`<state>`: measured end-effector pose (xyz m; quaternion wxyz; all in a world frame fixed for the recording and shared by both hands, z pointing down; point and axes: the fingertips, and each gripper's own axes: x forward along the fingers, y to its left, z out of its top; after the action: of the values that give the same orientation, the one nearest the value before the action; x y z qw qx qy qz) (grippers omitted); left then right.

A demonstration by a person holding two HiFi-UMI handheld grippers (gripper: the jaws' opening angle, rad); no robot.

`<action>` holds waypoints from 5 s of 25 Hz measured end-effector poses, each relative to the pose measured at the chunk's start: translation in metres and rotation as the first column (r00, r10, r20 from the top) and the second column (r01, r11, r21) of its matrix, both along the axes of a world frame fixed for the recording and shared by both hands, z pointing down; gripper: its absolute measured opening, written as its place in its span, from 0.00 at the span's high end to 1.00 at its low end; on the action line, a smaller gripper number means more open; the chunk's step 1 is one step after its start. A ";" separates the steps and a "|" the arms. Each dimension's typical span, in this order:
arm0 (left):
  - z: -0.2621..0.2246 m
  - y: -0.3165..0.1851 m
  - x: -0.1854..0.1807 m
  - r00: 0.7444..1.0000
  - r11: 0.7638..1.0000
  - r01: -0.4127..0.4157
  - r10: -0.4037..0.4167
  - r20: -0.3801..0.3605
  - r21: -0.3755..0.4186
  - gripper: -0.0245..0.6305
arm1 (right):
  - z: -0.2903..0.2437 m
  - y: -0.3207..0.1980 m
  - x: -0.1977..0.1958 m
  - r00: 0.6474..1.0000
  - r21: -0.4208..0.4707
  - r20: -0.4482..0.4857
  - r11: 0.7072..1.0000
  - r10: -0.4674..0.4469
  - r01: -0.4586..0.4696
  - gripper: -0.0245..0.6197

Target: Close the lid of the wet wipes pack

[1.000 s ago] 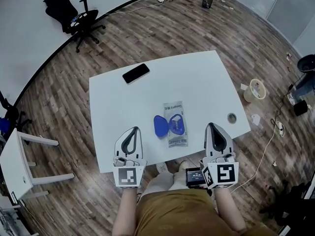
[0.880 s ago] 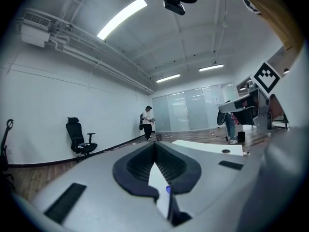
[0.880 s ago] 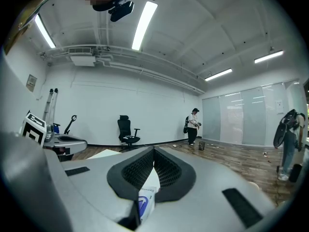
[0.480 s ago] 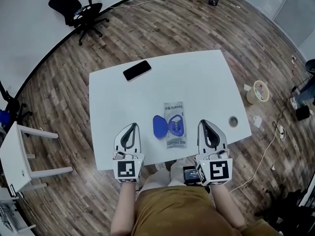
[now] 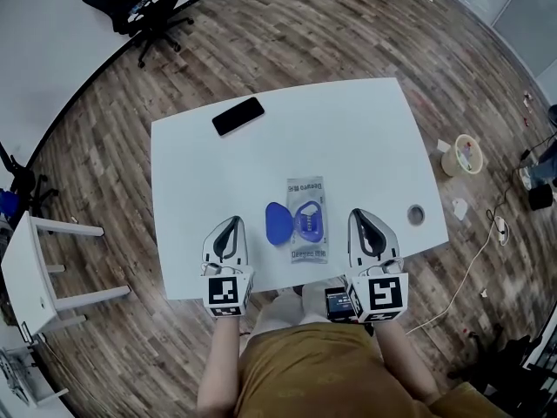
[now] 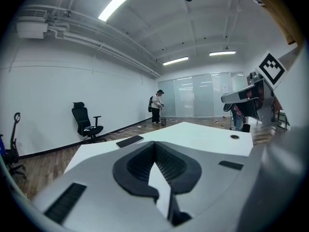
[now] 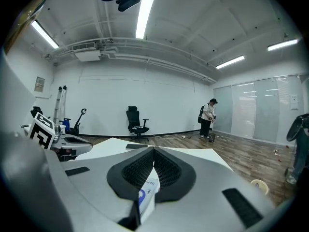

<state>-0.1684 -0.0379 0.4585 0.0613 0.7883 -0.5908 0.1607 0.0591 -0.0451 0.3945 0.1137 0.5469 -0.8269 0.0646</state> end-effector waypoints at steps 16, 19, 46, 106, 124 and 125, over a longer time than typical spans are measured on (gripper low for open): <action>0.083 0.006 0.004 1.000 0.981 0.031 -0.031 0.005 -0.192 0.95 | 0.036 -0.012 0.007 1.000 -0.085 -0.007 0.996 -0.014 0.014 0.95; 0.091 0.007 0.007 1.000 0.975 0.029 -0.029 0.002 -0.220 0.95 | 0.038 -0.015 0.008 1.000 -0.087 -0.006 0.996 -0.013 0.012 0.95; 0.116 0.014 0.039 0.991 0.945 -0.068 0.028 -0.129 -0.319 0.95 | 0.046 -0.017 0.016 1.000 -0.108 -0.011 0.994 -0.003 0.001 0.95; 0.088 0.008 0.124 0.955 0.931 -0.274 0.232 -0.187 -0.242 0.95 | 0.085 0.001 -0.004 0.997 -0.191 -0.021 0.979 -0.079 0.074 0.95; 0.100 0.005 0.146 0.940 0.904 -0.331 0.293 -0.175 -0.269 0.95 | 0.103 -0.001 0.002 0.996 -0.229 -0.029 0.971 -0.083 0.074 0.95; 0.101 0.005 0.146 0.940 0.904 -0.332 0.293 -0.174 -0.271 0.95 | 0.104 0.000 0.002 0.996 -0.232 -0.028 0.970 -0.084 0.075 0.95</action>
<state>-0.0223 -0.0326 0.5594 0.1904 0.8633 -0.4207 0.2039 0.0610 -0.0455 0.4987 0.1943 0.4975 -0.8329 0.1451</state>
